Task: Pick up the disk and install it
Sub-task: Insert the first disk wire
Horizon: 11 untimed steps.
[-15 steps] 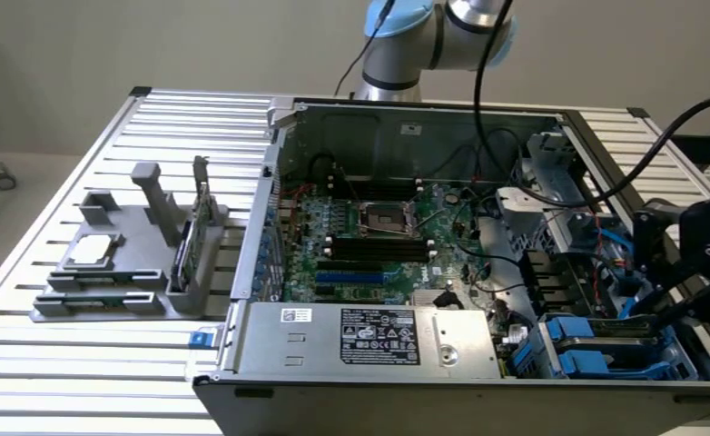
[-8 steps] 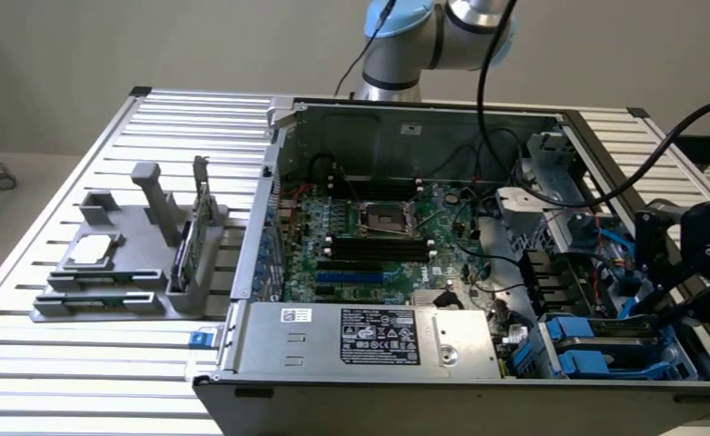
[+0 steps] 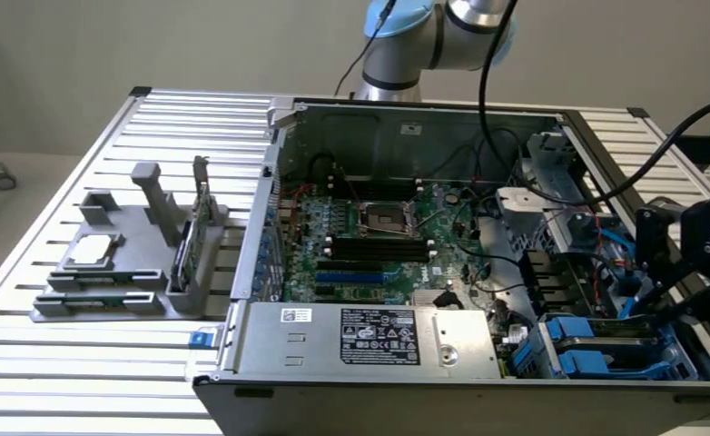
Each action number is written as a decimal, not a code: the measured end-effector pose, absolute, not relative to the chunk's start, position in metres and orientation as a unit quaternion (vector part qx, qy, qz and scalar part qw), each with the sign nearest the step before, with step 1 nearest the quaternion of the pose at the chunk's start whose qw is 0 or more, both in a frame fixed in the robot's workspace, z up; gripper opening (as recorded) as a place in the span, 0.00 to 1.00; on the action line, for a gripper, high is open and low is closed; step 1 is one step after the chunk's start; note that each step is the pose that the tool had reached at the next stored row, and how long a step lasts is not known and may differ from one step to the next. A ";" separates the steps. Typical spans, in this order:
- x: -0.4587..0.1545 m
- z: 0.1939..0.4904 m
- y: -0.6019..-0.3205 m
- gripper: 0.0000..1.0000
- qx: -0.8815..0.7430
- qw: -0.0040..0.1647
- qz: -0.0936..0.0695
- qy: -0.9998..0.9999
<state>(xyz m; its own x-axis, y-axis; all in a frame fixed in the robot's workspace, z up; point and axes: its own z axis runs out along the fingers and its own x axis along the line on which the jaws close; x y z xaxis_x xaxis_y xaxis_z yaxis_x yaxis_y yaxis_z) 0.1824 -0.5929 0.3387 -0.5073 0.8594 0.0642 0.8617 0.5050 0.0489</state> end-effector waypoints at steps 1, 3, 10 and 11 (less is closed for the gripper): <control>0.182 0.339 -0.593 0.25 -0.498 0.016 -0.037 -0.866; 0.182 0.339 -0.592 0.25 -0.502 0.016 -0.037 -0.864; 0.185 0.339 -0.588 0.25 -0.510 0.016 -0.037 -0.859; 0.185 0.339 -0.588 0.25 -0.511 0.016 -0.037 -0.858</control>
<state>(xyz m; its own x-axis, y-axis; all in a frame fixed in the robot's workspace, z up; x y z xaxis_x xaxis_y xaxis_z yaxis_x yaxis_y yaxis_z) 0.1855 -0.5876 0.3387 -0.4768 0.8766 0.0650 0.8790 0.4745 0.0474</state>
